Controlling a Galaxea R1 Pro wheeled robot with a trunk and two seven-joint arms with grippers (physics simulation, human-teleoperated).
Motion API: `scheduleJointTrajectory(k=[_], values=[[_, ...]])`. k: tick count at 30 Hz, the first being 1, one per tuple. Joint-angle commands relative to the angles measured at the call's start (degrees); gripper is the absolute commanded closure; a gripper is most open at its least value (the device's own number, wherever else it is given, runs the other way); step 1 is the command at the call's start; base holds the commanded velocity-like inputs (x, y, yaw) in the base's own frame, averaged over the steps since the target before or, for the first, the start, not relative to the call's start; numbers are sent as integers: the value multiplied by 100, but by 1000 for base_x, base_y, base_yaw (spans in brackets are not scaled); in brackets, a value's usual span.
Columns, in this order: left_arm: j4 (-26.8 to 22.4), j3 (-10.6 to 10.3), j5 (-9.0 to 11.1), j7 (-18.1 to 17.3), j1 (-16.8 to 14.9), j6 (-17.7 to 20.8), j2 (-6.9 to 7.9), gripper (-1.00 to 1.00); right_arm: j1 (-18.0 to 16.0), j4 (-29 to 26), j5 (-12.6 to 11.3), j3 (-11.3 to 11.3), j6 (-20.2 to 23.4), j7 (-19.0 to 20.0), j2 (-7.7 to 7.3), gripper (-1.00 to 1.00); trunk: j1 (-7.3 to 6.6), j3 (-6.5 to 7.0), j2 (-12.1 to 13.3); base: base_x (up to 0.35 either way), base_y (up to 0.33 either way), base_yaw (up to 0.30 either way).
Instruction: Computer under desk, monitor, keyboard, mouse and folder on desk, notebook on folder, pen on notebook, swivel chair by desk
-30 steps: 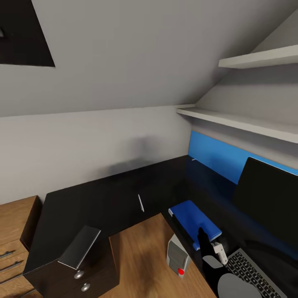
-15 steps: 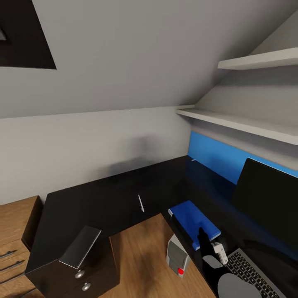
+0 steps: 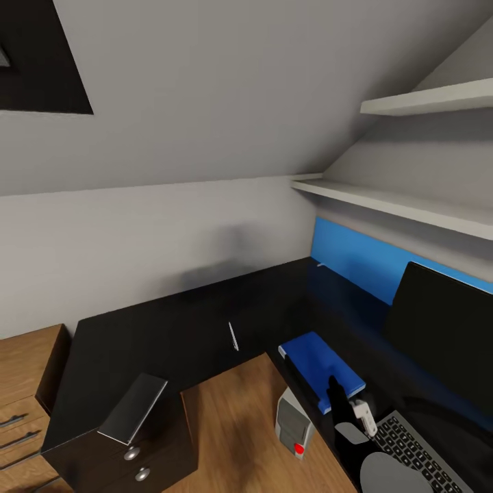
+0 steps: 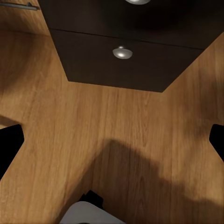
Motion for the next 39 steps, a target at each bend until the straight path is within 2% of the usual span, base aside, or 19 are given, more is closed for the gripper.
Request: scheduleJointTrajectory(k=[1, 7, 15, 17, 24, 28, 30, 33, 37, 39], values=[[2, 17, -17, 2, -4, -12, -1, -100, -5, 1, -44, -5, -10, 44, 0, -100, 3, -12, -12, 0, 0, 0], [2, 17, -18, 2, -4, -11, 1, -100, -7, -21, 227, 8, -8, 68, -26, -100, 3, -12, -12, 0, 0, 0], [2, 17, -19, 2, -4, -10, -2, -100, -8, -42, 1077, 35, -9, 499, -138, -100, 3, -12, -12, 0, 0, 0], [2, 17, -19, 2, -4, -6, -3, -100, -8, -46, 1184, 37, -11, 563, -143, -100, 3, -12, -12, 0, 0, 0], [2, 16, -19, 2, -4, -2, -3, -100, -8, -49, 1332, 86, -13, 631, -148, -100, 3, -12, -12, 0, 0, 0], [2, 17, -19, 2, -4, -1, -3, -100, -8, -49, 1588, 407, -18, 693, -144, -100, 3, -12, -12, 0, 0, 0], [2, 17, -19, 2, -4, -1, -3, -100, -8, -49, 1801, 764, -55, 716, -141, -100, 3, -12, -12, 0, 0, 0], [2, 17, -19, 2, -4, -1, -3, -100, -8, -49, 1943, 1134, -93, 732, -143, -100, 3, -12, -12, 0, 0, 0], [2, 17, -19, 2, -4, -1, -3, -100, -7, -47, 2026, 1810, -124, 740, -141, -100, 3, -12, -12, 0, 0, 0], [2, 17, -19, 2, -4, -1, -3, -100, -6, -37, 2046, 2301, -187, 717, -124, -100, 3, -12, -12, 0, 0, 0]])
